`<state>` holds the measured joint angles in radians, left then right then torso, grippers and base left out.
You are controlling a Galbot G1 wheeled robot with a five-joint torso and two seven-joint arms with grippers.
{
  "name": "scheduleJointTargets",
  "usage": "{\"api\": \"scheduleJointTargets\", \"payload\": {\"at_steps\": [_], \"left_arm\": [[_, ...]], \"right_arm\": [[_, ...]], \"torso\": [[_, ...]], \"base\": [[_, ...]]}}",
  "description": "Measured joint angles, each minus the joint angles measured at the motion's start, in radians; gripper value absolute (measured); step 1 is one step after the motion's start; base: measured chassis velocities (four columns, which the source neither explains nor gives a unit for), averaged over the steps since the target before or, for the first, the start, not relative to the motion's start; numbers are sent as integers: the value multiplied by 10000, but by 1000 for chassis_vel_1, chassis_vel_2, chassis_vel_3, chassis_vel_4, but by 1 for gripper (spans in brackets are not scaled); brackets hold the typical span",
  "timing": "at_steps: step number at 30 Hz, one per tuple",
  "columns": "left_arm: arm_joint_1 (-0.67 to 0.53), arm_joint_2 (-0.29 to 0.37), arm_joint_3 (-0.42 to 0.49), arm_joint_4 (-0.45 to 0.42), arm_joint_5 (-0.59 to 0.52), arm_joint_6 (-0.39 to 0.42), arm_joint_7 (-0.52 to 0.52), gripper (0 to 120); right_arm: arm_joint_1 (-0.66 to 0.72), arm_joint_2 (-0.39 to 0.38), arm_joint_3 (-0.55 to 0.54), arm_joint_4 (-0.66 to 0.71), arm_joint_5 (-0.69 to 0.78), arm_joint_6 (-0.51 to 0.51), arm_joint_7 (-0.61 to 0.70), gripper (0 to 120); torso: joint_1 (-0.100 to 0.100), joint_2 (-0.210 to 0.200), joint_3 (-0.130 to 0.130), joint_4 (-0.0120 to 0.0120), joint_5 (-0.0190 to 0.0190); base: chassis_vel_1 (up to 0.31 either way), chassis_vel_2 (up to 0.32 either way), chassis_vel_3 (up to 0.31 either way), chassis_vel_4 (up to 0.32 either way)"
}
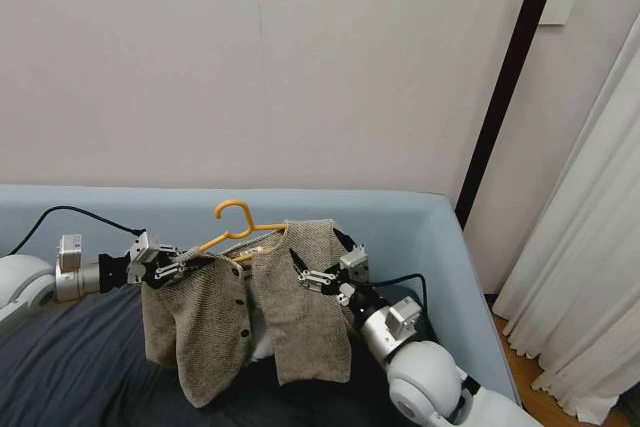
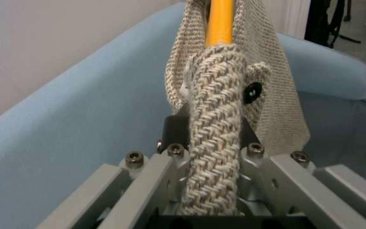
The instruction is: Pick up the clothes from the sofa and hang them on the clothes hanger.
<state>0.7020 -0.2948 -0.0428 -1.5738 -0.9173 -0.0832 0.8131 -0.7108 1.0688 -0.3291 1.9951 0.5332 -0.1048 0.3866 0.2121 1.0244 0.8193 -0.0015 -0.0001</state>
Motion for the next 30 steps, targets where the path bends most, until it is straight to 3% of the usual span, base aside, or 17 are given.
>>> {"api": "scheduleJointTargets", "payload": {"at_steps": [4,11,16,25,30], "left_arm": [[54,-150,-1,-29,-72,186,-292,7],[-291,-378,482,133,-5,260,-376,7],[-370,-500,581,216,58,334,-389,7],[-777,-676,867,443,106,342,-375,7],[-1057,-765,1041,569,106,339,-372,7]], "right_arm": [[459,585,-798,-197,130,-769,1362,98],[1251,1718,-1227,-1370,143,-999,2440,75],[1560,2298,-1159,-1942,128,-1215,2837,79],[1491,2596,-1154,-2107,-432,-1724,3326,84],[1357,2615,-1181,-2149,-674,-1841,3359,69]], "torso": [[0,0,0,-1,-2],[1,-1,0,-1,-3],[0,0,1,0,-2],[0,0,0,0,-1],[0,0,0,0,0]], "base": [[0,0,0,0],[0,0,0,0],[0,0,0,0],[0,0,0,0],[0,0,0,0]]}}
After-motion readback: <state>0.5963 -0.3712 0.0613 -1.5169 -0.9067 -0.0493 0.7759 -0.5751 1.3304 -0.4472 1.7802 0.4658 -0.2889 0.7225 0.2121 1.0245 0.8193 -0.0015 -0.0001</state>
